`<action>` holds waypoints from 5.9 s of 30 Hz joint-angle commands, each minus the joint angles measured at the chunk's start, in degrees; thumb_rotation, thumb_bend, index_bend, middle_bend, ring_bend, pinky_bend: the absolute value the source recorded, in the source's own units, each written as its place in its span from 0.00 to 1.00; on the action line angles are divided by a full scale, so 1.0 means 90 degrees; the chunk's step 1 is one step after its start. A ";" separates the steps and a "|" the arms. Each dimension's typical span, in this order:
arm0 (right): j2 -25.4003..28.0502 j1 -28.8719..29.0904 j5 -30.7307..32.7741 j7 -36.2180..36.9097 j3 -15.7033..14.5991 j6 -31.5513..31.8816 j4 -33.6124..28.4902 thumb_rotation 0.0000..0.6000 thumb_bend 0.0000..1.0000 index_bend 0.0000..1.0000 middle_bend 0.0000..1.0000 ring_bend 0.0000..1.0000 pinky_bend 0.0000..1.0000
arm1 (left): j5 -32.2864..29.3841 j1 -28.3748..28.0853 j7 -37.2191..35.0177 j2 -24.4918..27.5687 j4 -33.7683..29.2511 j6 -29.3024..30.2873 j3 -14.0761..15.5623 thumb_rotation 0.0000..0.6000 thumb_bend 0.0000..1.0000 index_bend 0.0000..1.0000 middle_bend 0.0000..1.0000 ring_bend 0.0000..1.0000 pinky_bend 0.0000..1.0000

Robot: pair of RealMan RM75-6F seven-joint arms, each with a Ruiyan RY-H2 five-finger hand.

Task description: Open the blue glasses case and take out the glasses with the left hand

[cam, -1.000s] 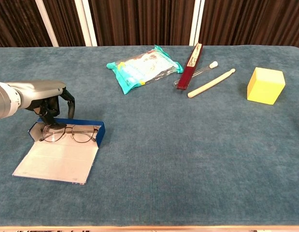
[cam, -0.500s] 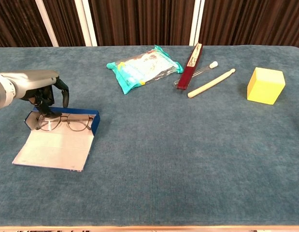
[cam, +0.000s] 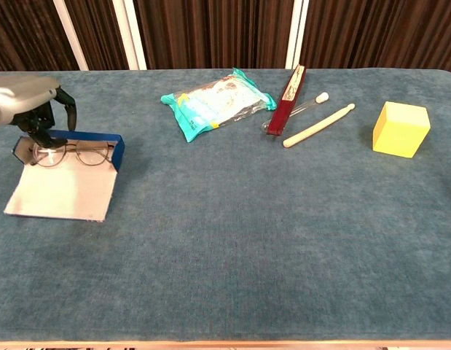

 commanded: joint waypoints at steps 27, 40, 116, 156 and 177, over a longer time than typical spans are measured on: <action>0.0002 -0.0004 0.0003 -0.0019 0.0000 0.0005 -0.0007 1.00 0.22 0.00 0.00 0.00 0.22 | 0.0454 0.0498 0.0031 -0.0230 0.0661 -0.0243 -0.0298 1.00 0.25 0.36 1.00 0.96 0.96; 0.0007 -0.0008 0.0003 0.0001 0.0005 0.0012 -0.0009 1.00 0.22 0.00 0.00 0.00 0.22 | 0.0402 0.0646 0.0049 0.0117 0.0094 -0.0315 -0.0451 1.00 0.15 0.34 1.00 0.95 0.96; 0.0010 -0.0024 -0.0010 0.0009 0.0011 0.0044 -0.0031 1.00 0.22 0.00 0.00 0.00 0.22 | 0.0142 0.1045 0.0331 -0.0049 -0.0436 -0.0571 -0.0038 1.00 0.40 0.56 1.00 0.98 0.98; 0.0040 -0.0004 0.0075 0.0131 0.0043 -0.0030 -0.0024 1.00 0.22 0.00 0.00 0.00 0.22 | -0.0703 -0.0181 0.1013 -0.1330 -0.0672 -0.0570 -0.0964 1.00 0.42 0.53 1.00 0.98 0.98; 0.0023 -0.0013 0.0011 0.0071 0.0027 0.0022 0.0004 1.00 0.22 0.00 0.00 0.00 0.22 | 0.2193 0.1075 -0.0487 0.0399 -0.1977 0.0906 0.0181 1.00 0.21 0.11 0.41 0.38 0.46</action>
